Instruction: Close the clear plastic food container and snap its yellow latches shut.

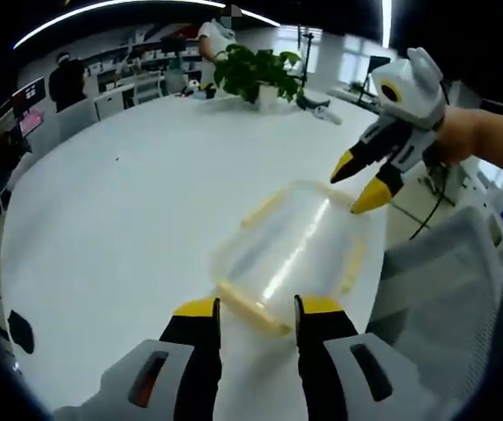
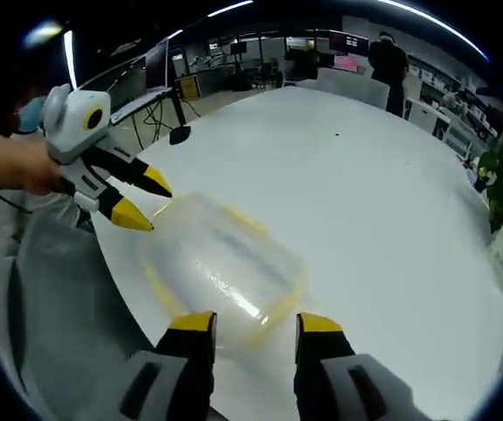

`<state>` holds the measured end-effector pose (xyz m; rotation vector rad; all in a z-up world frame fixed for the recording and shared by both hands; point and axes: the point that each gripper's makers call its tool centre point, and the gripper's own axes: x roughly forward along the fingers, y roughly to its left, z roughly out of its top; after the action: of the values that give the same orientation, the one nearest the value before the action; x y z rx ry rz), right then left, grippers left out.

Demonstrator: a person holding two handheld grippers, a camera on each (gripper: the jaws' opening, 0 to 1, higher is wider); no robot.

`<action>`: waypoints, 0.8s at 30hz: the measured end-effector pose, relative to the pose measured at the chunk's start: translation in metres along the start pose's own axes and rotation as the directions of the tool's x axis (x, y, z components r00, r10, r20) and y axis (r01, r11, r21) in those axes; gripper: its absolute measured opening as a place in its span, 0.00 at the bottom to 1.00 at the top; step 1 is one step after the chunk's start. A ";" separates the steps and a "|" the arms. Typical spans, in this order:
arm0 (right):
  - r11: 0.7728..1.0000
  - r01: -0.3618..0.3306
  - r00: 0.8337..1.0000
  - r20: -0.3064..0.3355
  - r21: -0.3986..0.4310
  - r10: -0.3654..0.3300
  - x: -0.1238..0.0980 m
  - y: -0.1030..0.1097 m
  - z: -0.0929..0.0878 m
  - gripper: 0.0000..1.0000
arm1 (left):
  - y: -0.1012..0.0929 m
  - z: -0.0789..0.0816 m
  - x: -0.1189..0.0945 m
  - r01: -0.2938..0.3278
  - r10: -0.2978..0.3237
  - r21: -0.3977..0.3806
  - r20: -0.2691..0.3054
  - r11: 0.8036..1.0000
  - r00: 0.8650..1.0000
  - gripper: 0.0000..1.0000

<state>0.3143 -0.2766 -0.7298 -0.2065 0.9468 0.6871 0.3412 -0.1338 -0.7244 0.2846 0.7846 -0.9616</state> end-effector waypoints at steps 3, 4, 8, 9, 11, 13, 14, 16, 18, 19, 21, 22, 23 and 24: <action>1.000 -0.006 1.000 -0.015 -0.001 0.006 0.003 0.003 -0.002 0.32 | -0.008 -0.004 0.001 0.021 -0.022 -0.058 -0.013 0.998 1.000 0.29; 1.000 -0.001 1.000 -0.014 0.003 0.001 0.002 0.003 -0.001 0.32 | -0.010 -0.004 0.002 0.024 -0.025 -0.053 -0.014 0.998 1.000 0.30; 0.999 0.007 1.000 -0.019 0.038 -0.006 0.003 0.003 -0.002 0.31 | -0.008 -0.004 0.004 0.010 -0.012 -0.100 -0.021 0.995 1.000 0.31; 0.998 0.002 1.000 -0.025 0.065 -0.001 0.003 0.003 -0.003 0.31 | -0.007 -0.005 0.005 0.004 -0.008 -0.144 -0.024 0.990 1.000 0.31; 0.998 0.004 1.000 -0.023 0.068 -0.002 0.003 0.003 -0.002 0.31 | -0.007 -0.004 0.006 -0.002 -0.003 -0.171 -0.027 0.985 1.000 0.30; 0.998 0.006 1.000 -0.027 0.062 -0.005 0.003 0.004 -0.003 0.31 | -0.005 -0.004 0.007 -0.004 -0.002 -0.188 -0.034 0.982 0.999 0.30; 0.998 0.008 1.000 -0.028 0.063 -0.006 0.003 0.004 -0.003 0.30 | -0.006 -0.005 0.007 -0.006 -0.001 -0.200 -0.033 0.980 0.999 0.30; 0.998 0.009 0.999 -0.032 0.057 -0.007 0.003 0.004 -0.003 0.30 | -0.005 -0.005 0.007 -0.007 0.000 -0.225 -0.033 0.974 0.999 0.30; 0.999 0.007 0.999 -0.034 0.052 -0.006 0.003 0.004 -0.003 0.30 | -0.005 -0.005 0.008 -0.015 0.008 -0.252 -0.027 0.968 1.000 0.30; 0.999 0.007 0.999 -0.035 0.050 -0.005 0.003 0.003 -0.003 0.30 | -0.005 -0.005 0.008 -0.015 0.008 -0.254 -0.026 0.967 1.000 0.30; 0.999 0.008 0.999 -0.039 0.052 -0.006 0.003 0.004 -0.003 0.30 | -0.005 -0.006 0.009 -0.006 -0.003 -0.290 -0.029 0.957 1.000 0.30; 0.999 0.009 0.999 -0.043 0.050 -0.007 0.003 0.004 -0.003 0.30 | -0.006 -0.006 0.010 0.003 -0.013 -0.319 -0.031 0.948 0.999 0.30; 0.999 0.008 0.999 -0.046 0.048 -0.006 0.003 0.004 -0.003 0.29 | -0.005 -0.006 0.010 0.006 -0.017 -0.329 -0.031 0.944 0.999 0.30; 0.999 0.008 0.999 -0.046 0.050 -0.006 0.003 0.004 -0.003 0.29 | -0.004 -0.006 0.012 0.012 -0.026 -0.351 -0.036 0.936 0.999 0.29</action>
<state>0.3111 -0.2734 -0.7336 -0.1820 1.0054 0.6539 0.3388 -0.1403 -0.7371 -0.0152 0.9805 -0.8172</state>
